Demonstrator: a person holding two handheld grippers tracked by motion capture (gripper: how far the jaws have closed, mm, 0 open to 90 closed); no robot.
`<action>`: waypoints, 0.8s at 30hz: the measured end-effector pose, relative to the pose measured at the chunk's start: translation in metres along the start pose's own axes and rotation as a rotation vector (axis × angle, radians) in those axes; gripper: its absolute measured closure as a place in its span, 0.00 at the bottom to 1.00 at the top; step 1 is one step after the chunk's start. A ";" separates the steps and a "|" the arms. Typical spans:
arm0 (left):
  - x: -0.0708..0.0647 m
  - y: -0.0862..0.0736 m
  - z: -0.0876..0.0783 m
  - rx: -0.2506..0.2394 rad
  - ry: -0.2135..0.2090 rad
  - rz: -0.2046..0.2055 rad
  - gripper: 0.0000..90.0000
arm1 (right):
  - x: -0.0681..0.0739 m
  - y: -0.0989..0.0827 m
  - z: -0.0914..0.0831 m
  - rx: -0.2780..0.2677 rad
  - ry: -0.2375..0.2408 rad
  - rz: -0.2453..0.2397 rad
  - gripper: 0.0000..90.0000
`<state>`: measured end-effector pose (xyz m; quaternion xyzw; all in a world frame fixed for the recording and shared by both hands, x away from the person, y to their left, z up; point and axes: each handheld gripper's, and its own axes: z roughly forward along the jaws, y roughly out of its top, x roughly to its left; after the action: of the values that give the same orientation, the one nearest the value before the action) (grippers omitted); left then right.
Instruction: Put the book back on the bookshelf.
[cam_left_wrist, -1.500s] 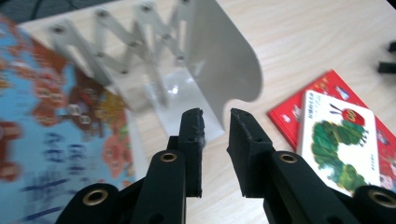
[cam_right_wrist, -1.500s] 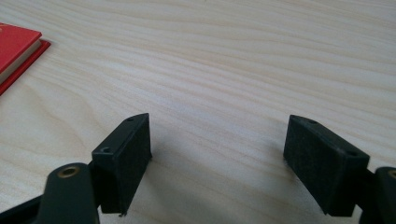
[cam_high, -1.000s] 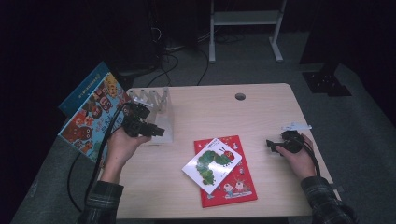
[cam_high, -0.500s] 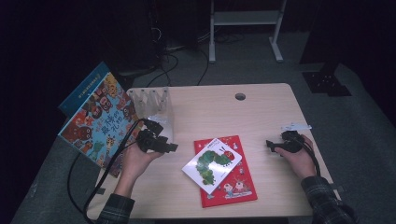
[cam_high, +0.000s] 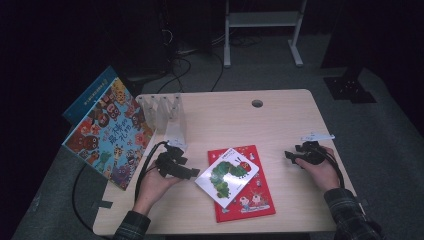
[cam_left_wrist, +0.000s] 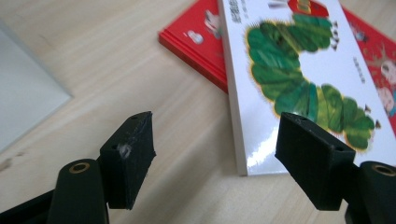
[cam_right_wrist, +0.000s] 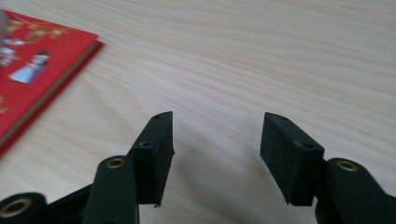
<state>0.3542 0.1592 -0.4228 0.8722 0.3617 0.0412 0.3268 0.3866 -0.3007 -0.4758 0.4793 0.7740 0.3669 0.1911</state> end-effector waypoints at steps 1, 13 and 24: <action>-0.001 -0.001 0.002 0.011 -0.002 -0.004 0.29 | 0.002 0.001 -0.002 -0.002 0.011 0.002 0.49; -0.010 -0.009 0.017 0.022 -0.062 -0.002 0.21 | 0.028 0.005 -0.016 -0.015 0.111 -0.012 0.51; -0.013 -0.010 0.020 0.021 -0.106 0.015 0.21 | 0.066 0.000 -0.031 -0.021 0.217 -0.054 0.53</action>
<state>0.3443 0.1450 -0.4422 0.8792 0.3378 -0.0066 0.3360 0.3362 -0.2542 -0.4516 0.4135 0.7989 0.4196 0.1211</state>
